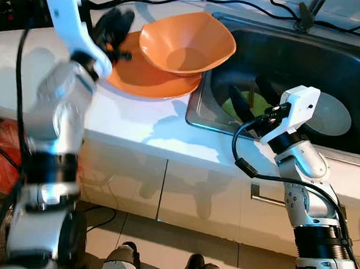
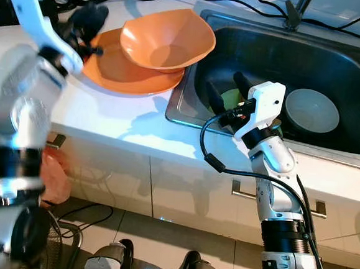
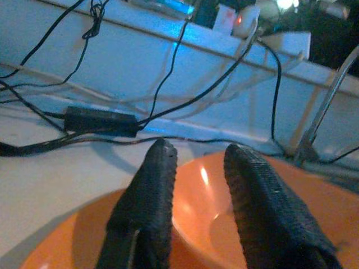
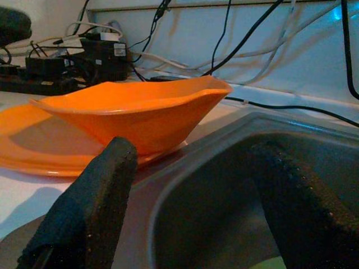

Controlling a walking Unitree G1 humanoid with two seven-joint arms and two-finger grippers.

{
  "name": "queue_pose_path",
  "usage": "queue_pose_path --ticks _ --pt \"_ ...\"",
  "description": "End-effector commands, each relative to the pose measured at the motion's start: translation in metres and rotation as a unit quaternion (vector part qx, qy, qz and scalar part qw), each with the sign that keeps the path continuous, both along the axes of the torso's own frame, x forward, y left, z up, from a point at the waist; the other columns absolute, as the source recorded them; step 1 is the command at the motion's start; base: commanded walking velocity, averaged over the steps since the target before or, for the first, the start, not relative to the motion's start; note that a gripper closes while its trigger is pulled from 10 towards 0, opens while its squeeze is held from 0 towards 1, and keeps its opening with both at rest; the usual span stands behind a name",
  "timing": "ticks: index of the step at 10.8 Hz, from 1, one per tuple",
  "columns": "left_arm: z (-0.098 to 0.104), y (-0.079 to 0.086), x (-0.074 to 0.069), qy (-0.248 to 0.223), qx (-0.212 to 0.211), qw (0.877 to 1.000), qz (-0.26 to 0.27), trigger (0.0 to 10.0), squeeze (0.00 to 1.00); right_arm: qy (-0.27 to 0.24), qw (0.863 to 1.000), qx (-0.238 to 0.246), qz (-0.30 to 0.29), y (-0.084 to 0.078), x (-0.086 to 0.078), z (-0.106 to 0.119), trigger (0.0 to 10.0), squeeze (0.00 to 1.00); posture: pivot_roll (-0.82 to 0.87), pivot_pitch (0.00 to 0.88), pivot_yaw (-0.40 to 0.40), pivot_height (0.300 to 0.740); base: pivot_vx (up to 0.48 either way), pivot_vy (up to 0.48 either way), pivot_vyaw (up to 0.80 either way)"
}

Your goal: Kitchen organization

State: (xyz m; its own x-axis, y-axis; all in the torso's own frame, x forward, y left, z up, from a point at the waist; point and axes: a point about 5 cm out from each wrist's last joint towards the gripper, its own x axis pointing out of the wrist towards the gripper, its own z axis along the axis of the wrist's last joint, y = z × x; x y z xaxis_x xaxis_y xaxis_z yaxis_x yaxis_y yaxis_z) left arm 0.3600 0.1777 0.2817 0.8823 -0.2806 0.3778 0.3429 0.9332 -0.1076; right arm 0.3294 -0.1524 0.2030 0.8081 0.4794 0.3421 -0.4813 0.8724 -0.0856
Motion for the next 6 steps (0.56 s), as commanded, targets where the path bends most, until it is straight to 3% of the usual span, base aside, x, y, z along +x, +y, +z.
queue_pose_path --ticks 1,3,6 --pt "0.003 -0.004 -0.003 -0.015 0.013 1.0 0.005 10.0 1.0 -0.005 1.0 0.006 -0.007 -0.003 0.001 0.004 10.0 0.0 0.21 0.19 -0.066 0.74 0.0 0.0 0.0" --pt "-0.012 -0.009 -0.007 -0.014 0.048 0.998 0.027 10.0 1.0 -0.005 1.0 0.011 -0.012 -0.002 0.002 0.006 10.0 0.0 0.21 0.193 -0.068 0.74 0.0 0.0 0.0" --pt "-0.012 -0.012 -0.014 -0.054 0.083 0.993 0.06 10.0 1.0 0.002 0.999 0.025 -0.019 -0.004 0.004 0.007 10.0 0.0 0.21 0.196 -0.068 0.74 0.0 0.0 0.0"
